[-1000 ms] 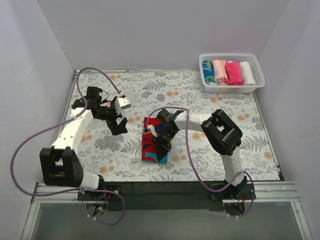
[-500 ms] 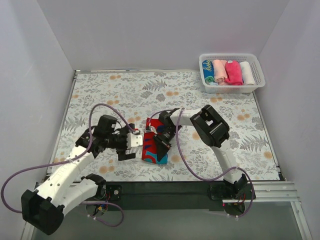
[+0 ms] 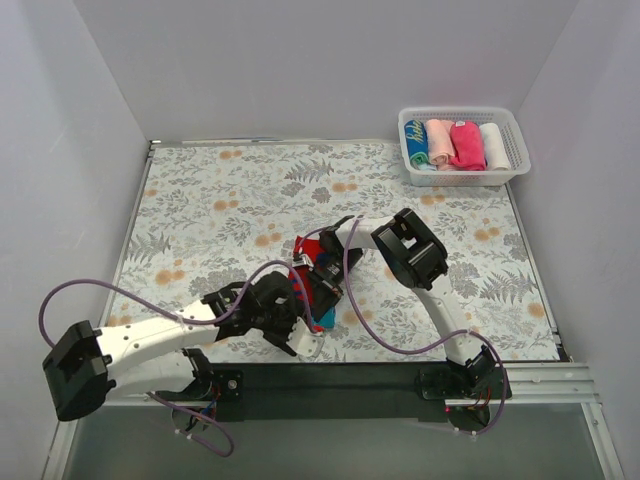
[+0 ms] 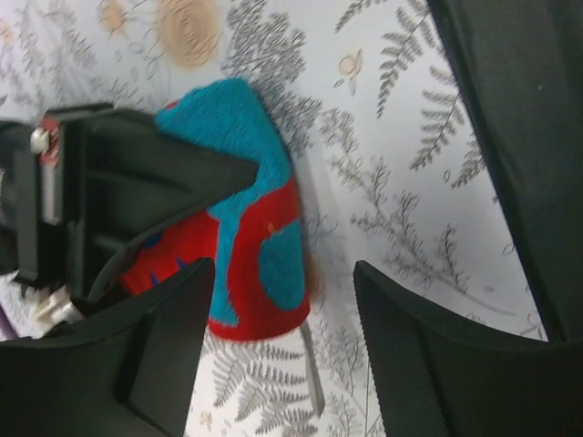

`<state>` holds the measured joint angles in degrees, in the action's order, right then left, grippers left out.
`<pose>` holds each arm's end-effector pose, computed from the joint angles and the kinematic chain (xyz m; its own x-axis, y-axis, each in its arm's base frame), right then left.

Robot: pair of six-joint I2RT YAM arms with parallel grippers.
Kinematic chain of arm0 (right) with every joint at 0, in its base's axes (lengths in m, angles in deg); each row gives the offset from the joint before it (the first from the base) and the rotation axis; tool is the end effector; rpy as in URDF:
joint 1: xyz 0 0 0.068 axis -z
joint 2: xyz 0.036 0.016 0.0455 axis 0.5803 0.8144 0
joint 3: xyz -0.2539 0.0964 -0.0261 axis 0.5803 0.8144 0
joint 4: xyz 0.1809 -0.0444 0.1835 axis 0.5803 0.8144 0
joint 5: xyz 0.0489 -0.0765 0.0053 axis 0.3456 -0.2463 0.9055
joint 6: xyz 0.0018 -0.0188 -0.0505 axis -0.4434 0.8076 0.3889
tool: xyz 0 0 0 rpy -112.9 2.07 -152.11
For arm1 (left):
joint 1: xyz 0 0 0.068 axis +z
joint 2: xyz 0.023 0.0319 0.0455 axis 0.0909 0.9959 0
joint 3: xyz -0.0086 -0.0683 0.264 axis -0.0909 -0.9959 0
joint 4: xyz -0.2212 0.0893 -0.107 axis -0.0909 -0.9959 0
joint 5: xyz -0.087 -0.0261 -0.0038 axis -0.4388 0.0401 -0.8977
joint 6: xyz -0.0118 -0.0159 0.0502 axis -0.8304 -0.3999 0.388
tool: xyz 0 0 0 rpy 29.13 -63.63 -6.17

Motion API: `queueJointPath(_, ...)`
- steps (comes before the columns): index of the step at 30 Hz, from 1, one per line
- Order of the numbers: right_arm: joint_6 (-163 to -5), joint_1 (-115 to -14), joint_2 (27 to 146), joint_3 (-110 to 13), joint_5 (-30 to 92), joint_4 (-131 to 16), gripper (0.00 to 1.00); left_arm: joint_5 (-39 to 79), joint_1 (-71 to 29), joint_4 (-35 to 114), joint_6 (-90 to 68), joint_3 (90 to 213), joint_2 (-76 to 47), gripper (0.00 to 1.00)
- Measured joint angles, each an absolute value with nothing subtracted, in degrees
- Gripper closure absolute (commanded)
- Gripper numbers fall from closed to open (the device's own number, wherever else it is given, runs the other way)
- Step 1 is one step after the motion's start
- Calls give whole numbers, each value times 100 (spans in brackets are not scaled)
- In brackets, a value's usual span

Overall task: Roll the towels
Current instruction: Roll the towel

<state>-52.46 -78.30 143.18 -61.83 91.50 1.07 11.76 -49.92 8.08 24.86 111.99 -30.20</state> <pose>0.2679 0.2933 0.0649 -0.6142 -0.7834 -0.0949 -0.3383 0.1527 0.9286 0.1013 -0.1633 0.1955 -0.0686 0.7908 -0.6082 0.9949 0.0997 0.0173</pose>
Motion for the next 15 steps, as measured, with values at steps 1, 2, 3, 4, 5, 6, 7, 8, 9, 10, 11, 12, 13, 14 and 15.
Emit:
queueJointPath(1, -5244, -7823, 14348, -6218, 9168, 166, 99, 1264, -5165, 941, 2453, 11149, -2904, 45)
queueJointPath(2, -5237, -7821, 14379, -6253, 9183, 220, 99, 1349, -5307, 1057, 2436, 11109, -2782, 46)
queueJointPath(3, -5231, -7815, 14401, -6273, 9201, 257, 99, 1445, -5433, 1205, 2405, 11057, -2644, 48)
queueJointPath(4, -5218, -7806, 14412, -6288, 9211, 286, 99, 1544, -5523, 1323, 2392, 11017, -2506, 48)
queueJointPath(5, -5198, -7795, 14423, -6299, 9218, 316, 99, 1640, -5578, 1465, 2375, 10969, -2373, 48)
queueJointPath(6, -5178, -7791, 14427, -6308, 9218, 336, 99, 1740, -5604, 1608, 2362, 10912, -2264, 49)
queueJointPath(7, -5163, -7791, 14431, -6312, 9220, 354, 99, 1834, -5615, 1739, 2362, 10860, -2187, 50)
queueJointPath(8, -5161, -7791, 14436, -6314, 9222, 358, 99, 1900, -5626, 1872, 2362, 10812, -2131, 50)
queueJointPath(9, -5152, -7786, 14438, -6314, 9222, 362, 99, 1950, -5632, 1979, 2362, 10770, -2104, 51)
queueJointPath(10, -5145, -7786, 14438, -6314, 9222, 362, 99, 2007, -5643, 2067, 2362, 10735, -2085, 53)
queueJointPath(11, -5141, -7786, 14438, -6314, 9222, 364, 99, 2044, -5648, 2156, 2359, 10705, -2069, 55)
queueJointPath(12, -5139, -7786, 14438, -6314, 9222, 367, 99, 2081, -5648, 2241, 2359, 10681, -2050, 57)
queueJointPath(13, -5137, -7786, 14438, -6314, 9222, 369, 99, 2110, -5650, 2307, 2359, 10668, -2026, 61)
queueJointPath(14, -5132, -7786, 14438, -6314, 9220, 371, 99, 2138, -5652, 2366, 2359, 10659, -2004, 64)
queueJointPath(15, -5128, -7786, 14438, -6314, 9220, 373, 99, 2162, -5652, 2432, 2357, 10655, -1980, 65)
